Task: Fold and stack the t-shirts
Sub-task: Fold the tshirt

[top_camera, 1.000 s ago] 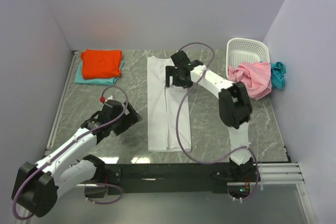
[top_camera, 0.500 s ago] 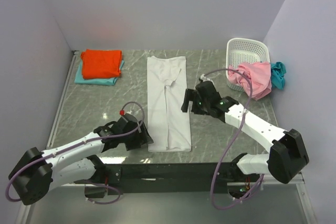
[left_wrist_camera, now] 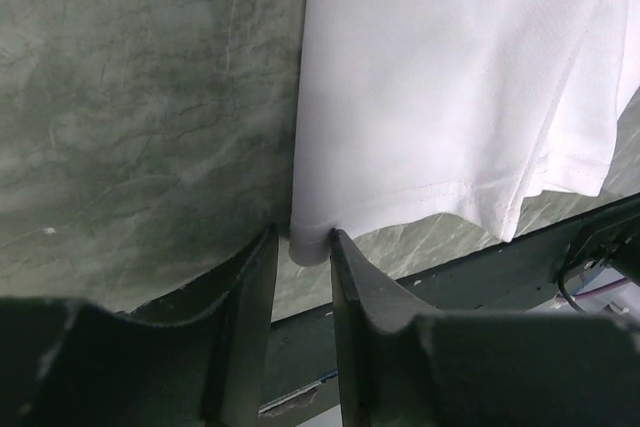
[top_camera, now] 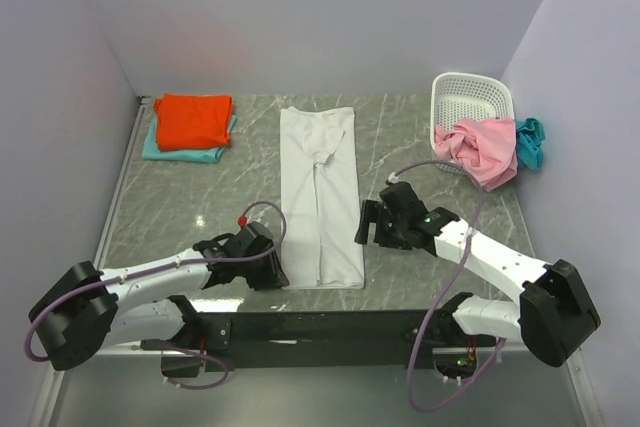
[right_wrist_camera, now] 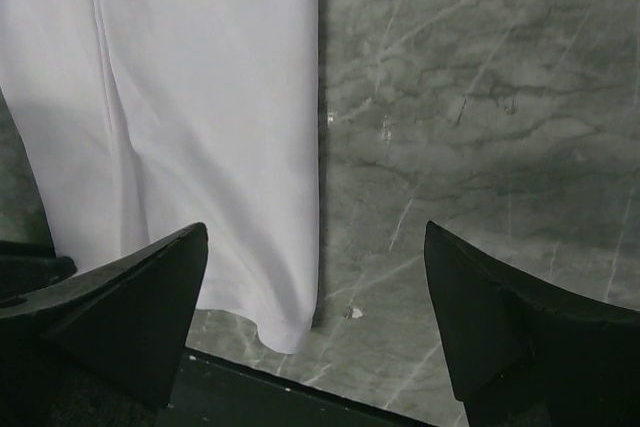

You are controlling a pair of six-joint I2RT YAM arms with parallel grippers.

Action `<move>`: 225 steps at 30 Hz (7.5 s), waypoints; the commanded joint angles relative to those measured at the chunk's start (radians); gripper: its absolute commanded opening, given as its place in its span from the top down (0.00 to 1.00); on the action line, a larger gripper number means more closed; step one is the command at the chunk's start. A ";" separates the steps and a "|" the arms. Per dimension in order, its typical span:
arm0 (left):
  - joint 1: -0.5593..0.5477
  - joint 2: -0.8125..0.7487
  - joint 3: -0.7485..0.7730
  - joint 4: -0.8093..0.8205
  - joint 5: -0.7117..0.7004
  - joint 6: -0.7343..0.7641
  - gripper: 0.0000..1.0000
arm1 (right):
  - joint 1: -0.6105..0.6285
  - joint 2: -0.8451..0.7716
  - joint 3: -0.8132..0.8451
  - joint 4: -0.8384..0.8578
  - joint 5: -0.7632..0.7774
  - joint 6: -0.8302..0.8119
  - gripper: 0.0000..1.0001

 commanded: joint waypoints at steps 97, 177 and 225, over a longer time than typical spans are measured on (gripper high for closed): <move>0.476 0.711 0.937 -0.034 0.043 0.460 0.99 | -0.165 0.619 0.764 -0.035 -0.116 -0.155 1.00; 0.444 0.545 0.436 0.140 0.157 0.342 0.99 | -0.164 0.465 0.299 0.139 -0.256 -0.077 0.18; 0.310 -0.154 0.124 -0.072 -0.058 0.188 0.99 | 0.069 0.001 0.071 -0.061 -0.367 -0.097 1.00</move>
